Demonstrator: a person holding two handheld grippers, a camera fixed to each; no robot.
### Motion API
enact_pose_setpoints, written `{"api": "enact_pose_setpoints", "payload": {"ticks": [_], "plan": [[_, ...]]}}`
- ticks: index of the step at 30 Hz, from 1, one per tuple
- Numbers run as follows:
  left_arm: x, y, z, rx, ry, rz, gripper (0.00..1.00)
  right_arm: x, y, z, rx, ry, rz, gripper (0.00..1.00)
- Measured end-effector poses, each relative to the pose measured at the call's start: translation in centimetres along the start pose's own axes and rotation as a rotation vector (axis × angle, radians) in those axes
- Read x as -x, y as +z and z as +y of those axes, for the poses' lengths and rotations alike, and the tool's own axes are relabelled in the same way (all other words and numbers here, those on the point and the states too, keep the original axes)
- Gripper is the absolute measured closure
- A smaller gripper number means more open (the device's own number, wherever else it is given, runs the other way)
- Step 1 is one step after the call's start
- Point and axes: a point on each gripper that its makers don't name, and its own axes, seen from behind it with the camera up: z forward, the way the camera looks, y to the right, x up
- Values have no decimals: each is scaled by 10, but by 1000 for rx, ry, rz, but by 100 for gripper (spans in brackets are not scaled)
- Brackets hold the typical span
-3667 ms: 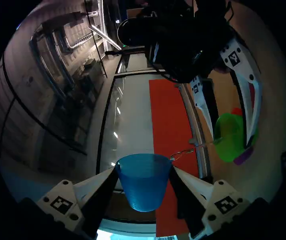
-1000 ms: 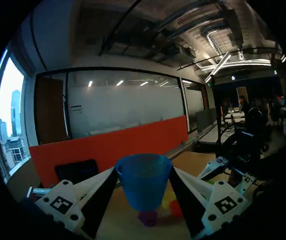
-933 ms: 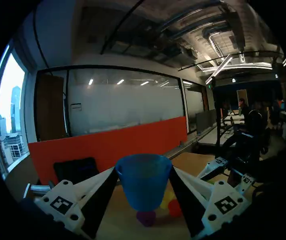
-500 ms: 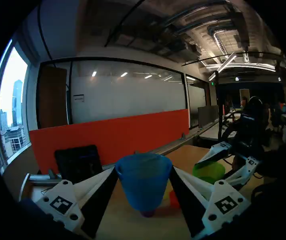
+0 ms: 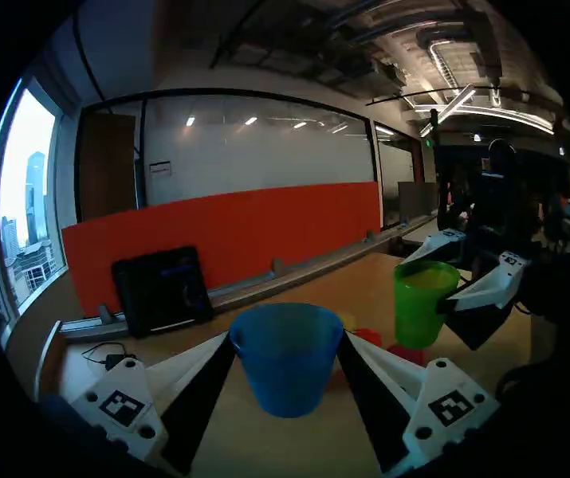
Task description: Pour water
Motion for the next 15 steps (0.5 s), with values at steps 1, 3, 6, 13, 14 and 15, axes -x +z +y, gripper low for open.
{"api": "enact_pose_setpoints", "payload": {"ticks": [1, 3, 6, 13, 14, 15], "plan": [[4, -1, 0, 0, 1, -6, 12, 1, 1, -1, -2, -2, -6, 7], [11, -2, 0, 1, 2, -18, 12, 5, 2, -2, -6, -5, -19, 7], [22, -4, 1, 2, 2, -37, 12, 9, 4, -5, -13, -11, -38, 7], [50, -8, 3, 14, 11, -91, 12, 24, 8, -12, -41, -11, -83, 7], [53, -9, 3, 15, 13, -99, 12, 27, 9, -13, -44, -10, -90, 7], [57, -9, 3, 16, 16, -108, 12, 29, 10, -14, -48, -9, -98, 7]]}}
